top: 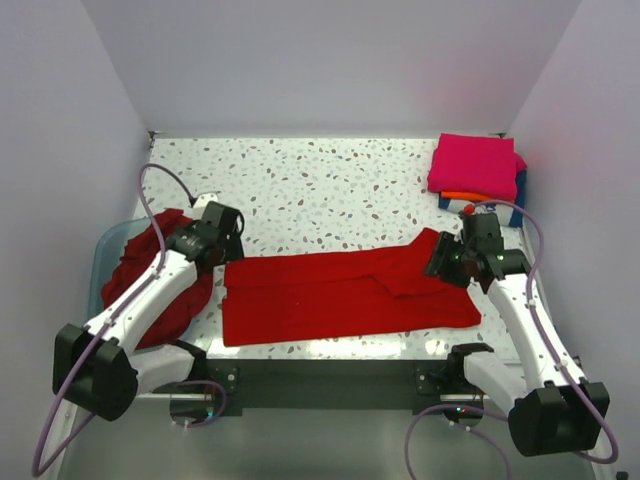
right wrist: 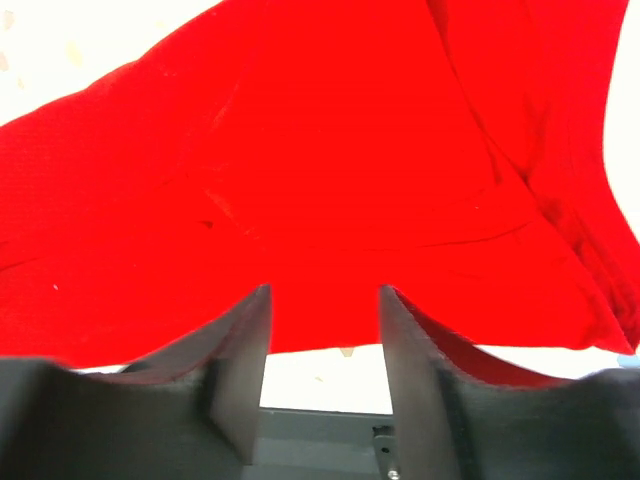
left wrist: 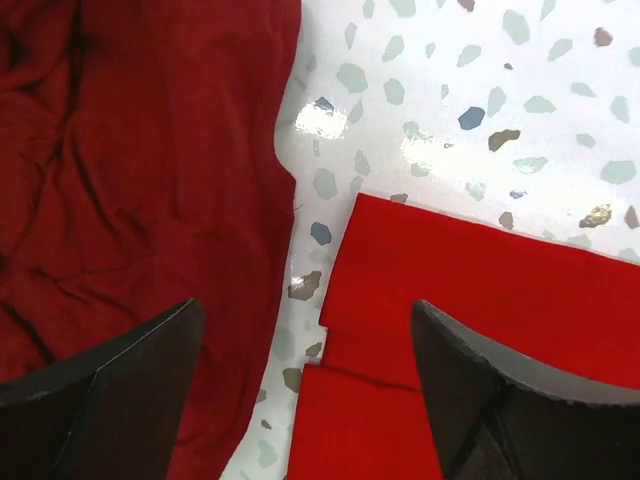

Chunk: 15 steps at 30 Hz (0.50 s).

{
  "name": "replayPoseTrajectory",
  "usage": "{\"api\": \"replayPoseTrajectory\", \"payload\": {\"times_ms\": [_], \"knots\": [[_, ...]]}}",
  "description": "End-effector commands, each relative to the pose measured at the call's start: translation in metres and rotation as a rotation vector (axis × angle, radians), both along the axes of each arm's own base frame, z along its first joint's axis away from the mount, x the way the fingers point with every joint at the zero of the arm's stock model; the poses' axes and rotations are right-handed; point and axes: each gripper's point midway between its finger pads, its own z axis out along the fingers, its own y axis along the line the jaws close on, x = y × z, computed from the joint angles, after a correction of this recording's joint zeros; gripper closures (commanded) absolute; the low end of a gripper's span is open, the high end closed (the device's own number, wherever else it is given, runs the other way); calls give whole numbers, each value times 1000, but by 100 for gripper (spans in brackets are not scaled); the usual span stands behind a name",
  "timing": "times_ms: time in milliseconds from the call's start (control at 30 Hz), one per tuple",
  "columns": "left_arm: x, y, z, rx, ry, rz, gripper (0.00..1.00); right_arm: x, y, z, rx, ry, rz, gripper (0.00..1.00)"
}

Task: Fold and stack the t-shirts
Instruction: Fold the tshirt

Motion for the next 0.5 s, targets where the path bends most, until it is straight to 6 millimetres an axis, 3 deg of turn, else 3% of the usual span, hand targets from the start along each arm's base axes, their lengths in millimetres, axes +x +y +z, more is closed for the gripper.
{"api": "replayPoseTrajectory", "payload": {"times_ms": [0,167,467], "knots": [[3,-1,31,-21,-60,0,11,-1,0,4,-5,1,-2,46],[21,-13,38,-29,-77,-59,10,18,3,0,2,3,5,44],[47,-40,6,-102,-49,-115,11,85,-6,-6,-53,-12,-26,58]]}}
